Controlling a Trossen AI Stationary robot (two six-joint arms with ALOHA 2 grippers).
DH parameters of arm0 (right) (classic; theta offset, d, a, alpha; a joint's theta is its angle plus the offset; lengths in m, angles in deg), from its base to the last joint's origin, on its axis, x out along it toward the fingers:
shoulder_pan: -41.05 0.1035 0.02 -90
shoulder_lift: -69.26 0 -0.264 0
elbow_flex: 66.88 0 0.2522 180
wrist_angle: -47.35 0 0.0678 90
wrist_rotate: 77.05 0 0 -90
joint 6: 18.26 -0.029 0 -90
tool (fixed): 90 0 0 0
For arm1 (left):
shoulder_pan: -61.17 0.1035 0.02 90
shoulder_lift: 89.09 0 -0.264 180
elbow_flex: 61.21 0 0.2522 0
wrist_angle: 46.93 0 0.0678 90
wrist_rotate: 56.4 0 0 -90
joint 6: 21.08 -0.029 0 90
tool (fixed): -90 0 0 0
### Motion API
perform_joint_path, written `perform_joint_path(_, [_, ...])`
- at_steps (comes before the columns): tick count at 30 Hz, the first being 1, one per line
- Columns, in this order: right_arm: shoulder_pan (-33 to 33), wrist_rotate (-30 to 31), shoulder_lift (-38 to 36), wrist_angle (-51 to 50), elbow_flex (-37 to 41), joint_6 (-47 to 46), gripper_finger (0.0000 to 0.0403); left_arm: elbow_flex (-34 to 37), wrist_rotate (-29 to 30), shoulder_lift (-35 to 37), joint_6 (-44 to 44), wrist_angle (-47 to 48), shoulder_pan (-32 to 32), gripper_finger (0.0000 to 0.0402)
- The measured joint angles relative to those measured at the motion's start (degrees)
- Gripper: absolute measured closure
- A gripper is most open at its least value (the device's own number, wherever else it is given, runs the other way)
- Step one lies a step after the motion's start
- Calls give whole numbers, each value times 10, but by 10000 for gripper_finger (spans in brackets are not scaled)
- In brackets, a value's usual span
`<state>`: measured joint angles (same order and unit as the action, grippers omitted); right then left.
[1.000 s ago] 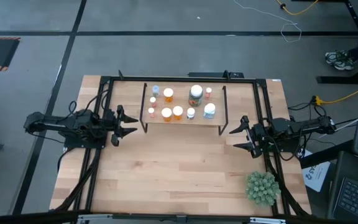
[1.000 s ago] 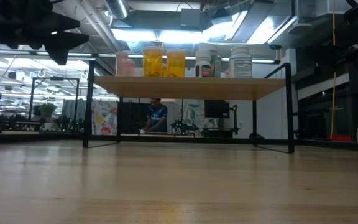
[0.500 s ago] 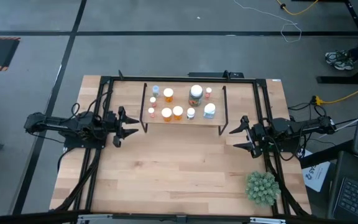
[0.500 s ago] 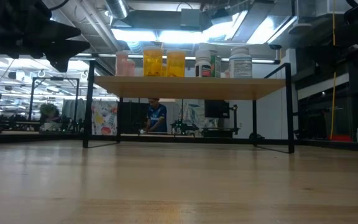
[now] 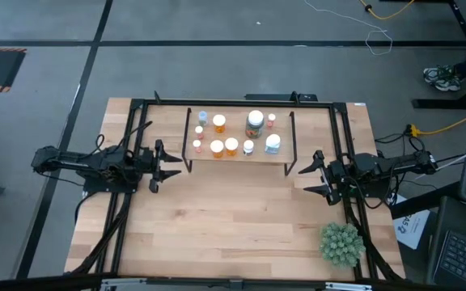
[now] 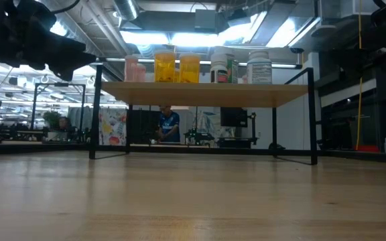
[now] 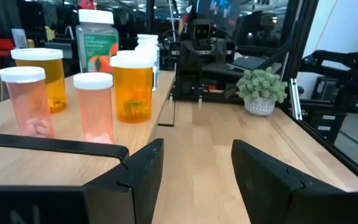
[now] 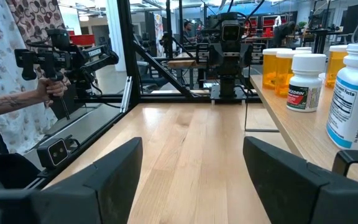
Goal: Pick and place medicine bottles onto shelf by color
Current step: Return to Home Position
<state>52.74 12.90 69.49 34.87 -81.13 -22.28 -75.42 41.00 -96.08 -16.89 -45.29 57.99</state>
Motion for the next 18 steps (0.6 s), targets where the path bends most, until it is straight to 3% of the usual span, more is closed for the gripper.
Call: perform_joint_path(18, [0,0,0,0,0,0,121,0,6,0,13,25,0,217])
